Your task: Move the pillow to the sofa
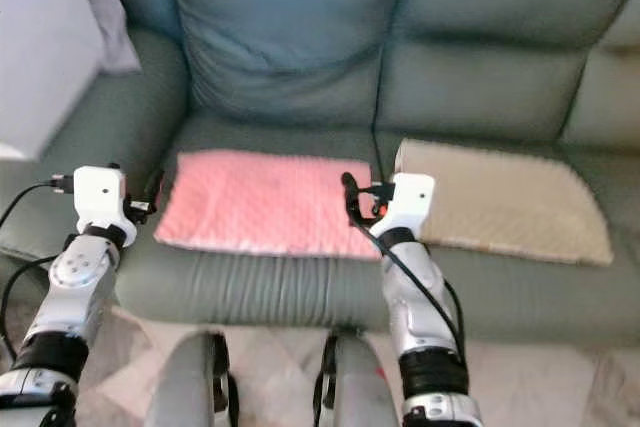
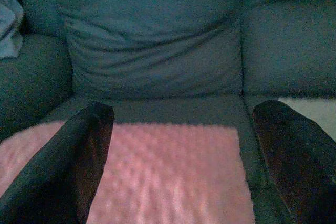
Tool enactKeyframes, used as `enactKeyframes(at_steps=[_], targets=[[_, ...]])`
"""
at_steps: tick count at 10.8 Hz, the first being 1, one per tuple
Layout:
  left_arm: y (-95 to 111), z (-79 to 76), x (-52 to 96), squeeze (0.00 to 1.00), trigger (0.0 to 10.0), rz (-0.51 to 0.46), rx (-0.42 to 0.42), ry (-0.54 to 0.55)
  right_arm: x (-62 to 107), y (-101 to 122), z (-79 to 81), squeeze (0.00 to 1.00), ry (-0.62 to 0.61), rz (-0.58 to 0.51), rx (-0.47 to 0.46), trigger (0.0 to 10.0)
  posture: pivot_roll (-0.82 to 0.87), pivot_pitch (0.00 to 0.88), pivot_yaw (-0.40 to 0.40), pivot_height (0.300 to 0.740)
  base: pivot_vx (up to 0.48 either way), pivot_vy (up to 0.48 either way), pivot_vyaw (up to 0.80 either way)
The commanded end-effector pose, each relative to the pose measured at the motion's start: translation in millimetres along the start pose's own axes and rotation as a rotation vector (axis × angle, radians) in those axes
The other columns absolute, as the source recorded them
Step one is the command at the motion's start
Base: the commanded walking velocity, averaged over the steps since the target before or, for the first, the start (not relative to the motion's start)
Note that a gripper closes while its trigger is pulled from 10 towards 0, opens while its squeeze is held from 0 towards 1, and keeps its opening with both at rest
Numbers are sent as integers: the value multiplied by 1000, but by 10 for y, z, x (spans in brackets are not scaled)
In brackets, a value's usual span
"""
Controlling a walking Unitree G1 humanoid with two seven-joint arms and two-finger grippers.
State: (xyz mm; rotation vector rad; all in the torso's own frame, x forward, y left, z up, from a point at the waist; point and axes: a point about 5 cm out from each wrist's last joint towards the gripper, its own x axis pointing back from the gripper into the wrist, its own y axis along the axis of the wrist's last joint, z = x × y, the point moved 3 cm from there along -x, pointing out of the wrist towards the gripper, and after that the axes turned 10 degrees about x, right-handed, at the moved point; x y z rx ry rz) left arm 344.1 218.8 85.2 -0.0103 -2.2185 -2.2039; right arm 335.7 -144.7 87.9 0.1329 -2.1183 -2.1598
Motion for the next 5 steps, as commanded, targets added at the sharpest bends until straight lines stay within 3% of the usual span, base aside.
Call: enactKeyframes(at_steps=[1, 5], targets=[[31, -68, -46, 0, 10000, -2, 4, -14, -35, 87, -35, 0, -7, -20, 4, 10000, 1, 0, -51, 726, 0, 0, 0], [-89, -216, -45, 0, 10000, 45, 6, -30, -85, 106, -43, 0, 0, -14, 18, 10000, 10, 0, -65, 740, 0, 0, 0]])
